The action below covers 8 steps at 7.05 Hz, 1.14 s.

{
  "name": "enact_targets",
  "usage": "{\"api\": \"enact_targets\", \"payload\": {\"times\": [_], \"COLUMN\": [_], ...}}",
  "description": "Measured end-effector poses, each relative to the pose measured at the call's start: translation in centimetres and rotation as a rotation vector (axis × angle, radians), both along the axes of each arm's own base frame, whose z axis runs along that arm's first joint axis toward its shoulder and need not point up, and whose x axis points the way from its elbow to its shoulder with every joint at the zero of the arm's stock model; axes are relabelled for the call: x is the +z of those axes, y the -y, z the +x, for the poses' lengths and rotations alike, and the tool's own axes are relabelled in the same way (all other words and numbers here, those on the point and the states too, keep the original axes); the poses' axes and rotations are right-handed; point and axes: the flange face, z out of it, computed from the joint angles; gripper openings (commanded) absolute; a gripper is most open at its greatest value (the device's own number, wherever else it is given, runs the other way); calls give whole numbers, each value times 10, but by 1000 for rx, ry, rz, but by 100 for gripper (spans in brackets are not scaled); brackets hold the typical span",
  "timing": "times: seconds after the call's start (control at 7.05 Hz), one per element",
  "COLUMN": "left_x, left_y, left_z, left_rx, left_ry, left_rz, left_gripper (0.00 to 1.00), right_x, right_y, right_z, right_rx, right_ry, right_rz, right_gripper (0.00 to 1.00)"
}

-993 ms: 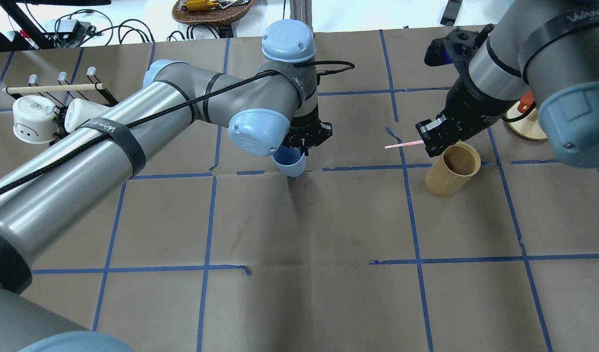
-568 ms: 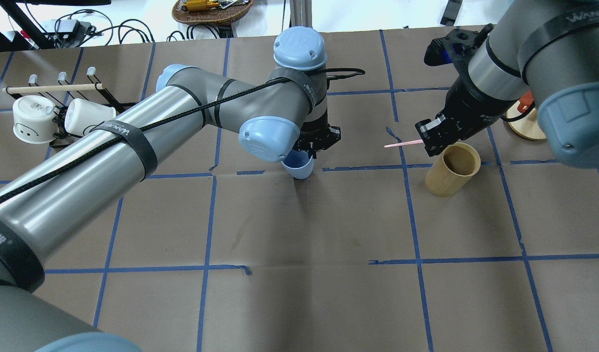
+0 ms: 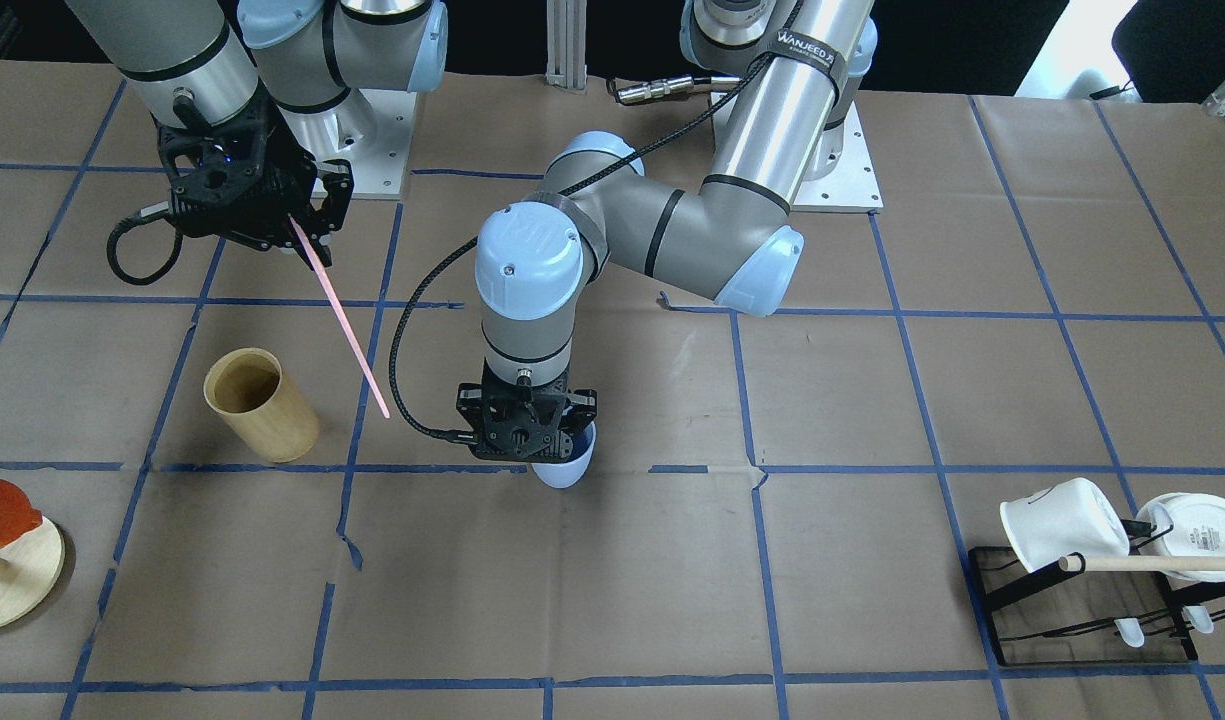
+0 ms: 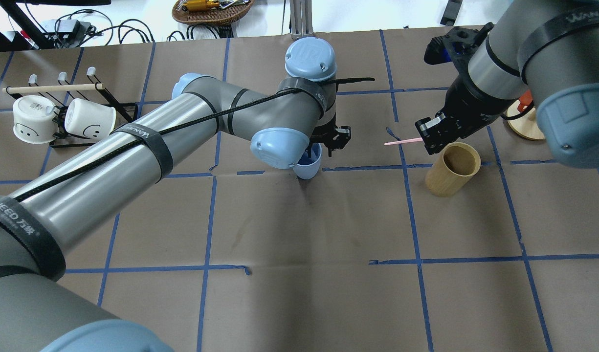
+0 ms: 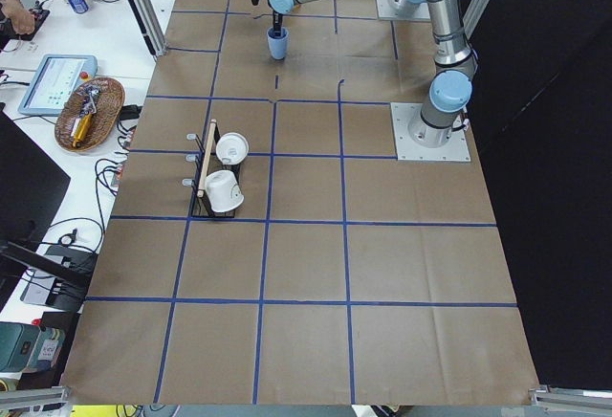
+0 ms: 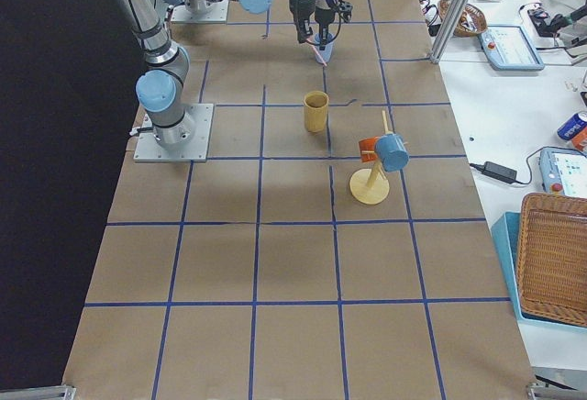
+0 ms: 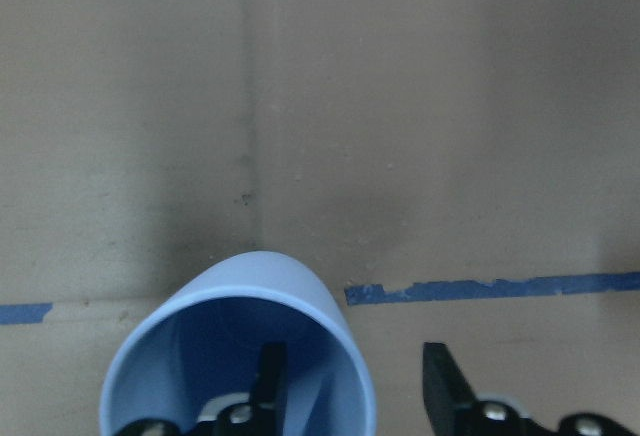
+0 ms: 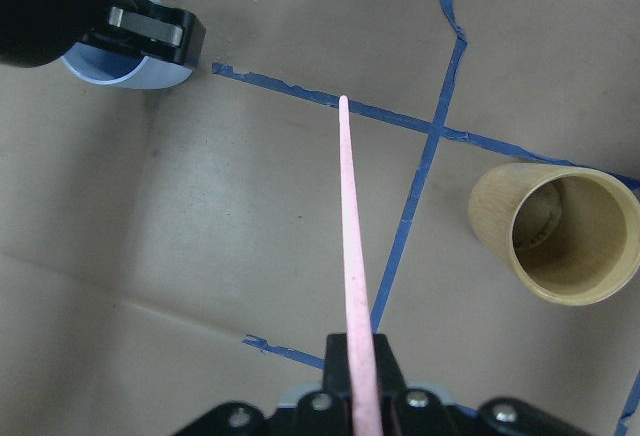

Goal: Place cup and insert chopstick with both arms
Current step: 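Release the blue cup and raise the left gripper away, then move the right gripper over the blue cup and lower the chopstick in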

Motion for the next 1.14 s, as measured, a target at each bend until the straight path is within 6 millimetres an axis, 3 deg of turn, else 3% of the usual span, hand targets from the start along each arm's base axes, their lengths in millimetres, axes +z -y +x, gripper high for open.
{"api": "enact_targets", "payload": {"times": [0.43, 0.57, 0.85, 1.14], "left_x": [69, 99, 154, 188], "left_y": [0, -2, -8, -28], "left_z": [19, 42, 107, 167], "left_rx": [23, 53, 127, 122], "left_ry": [-27, -26, -14, 10], "left_rz": [-71, -66, -36, -5], "left_gripper": [87, 88, 94, 100], "right_x": [23, 35, 48, 58], "right_y": [4, 3, -5, -17], "right_z": [1, 6, 25, 64], "right_rx": [-44, -79, -96, -86], "right_ry": [1, 10, 41, 55], "right_rz": [-37, -46, -39, -37], "right_gripper": [9, 9, 9, 9]}}
